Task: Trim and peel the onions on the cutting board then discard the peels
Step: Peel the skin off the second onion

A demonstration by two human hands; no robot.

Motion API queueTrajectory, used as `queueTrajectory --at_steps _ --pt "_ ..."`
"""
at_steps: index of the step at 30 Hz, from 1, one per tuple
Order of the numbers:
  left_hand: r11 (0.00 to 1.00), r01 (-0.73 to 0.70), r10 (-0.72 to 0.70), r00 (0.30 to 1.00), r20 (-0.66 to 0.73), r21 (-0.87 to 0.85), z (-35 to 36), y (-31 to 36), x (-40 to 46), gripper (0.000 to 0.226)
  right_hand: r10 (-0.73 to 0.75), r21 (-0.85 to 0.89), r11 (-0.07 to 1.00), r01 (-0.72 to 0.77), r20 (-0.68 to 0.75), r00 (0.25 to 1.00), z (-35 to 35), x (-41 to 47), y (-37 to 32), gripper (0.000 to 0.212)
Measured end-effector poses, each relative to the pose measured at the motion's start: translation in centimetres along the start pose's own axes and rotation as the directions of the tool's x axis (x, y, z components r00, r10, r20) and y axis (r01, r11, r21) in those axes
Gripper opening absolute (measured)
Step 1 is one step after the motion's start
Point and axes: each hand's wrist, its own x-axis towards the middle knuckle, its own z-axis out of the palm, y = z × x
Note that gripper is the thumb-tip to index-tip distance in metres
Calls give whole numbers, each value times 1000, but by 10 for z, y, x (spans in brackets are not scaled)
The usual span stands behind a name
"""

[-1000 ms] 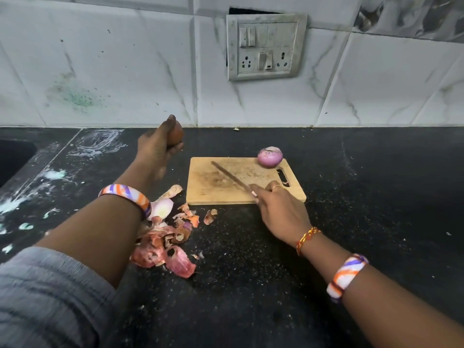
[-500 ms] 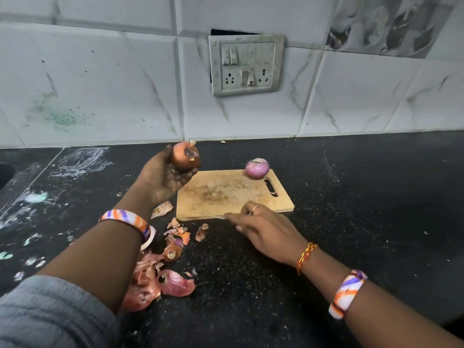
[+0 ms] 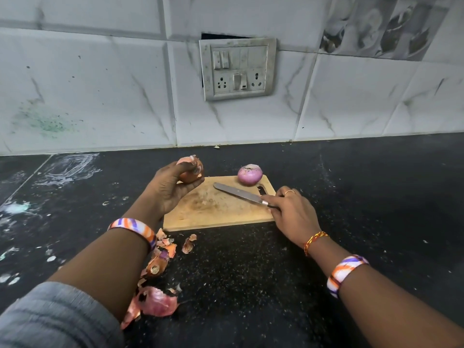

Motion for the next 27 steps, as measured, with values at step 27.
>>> queueTrajectory --at_steps 27 --pt "973 -187 181 982 51 137 5 -49 17 24 0 868 497 12 -14 1000 43 73 -70 51"
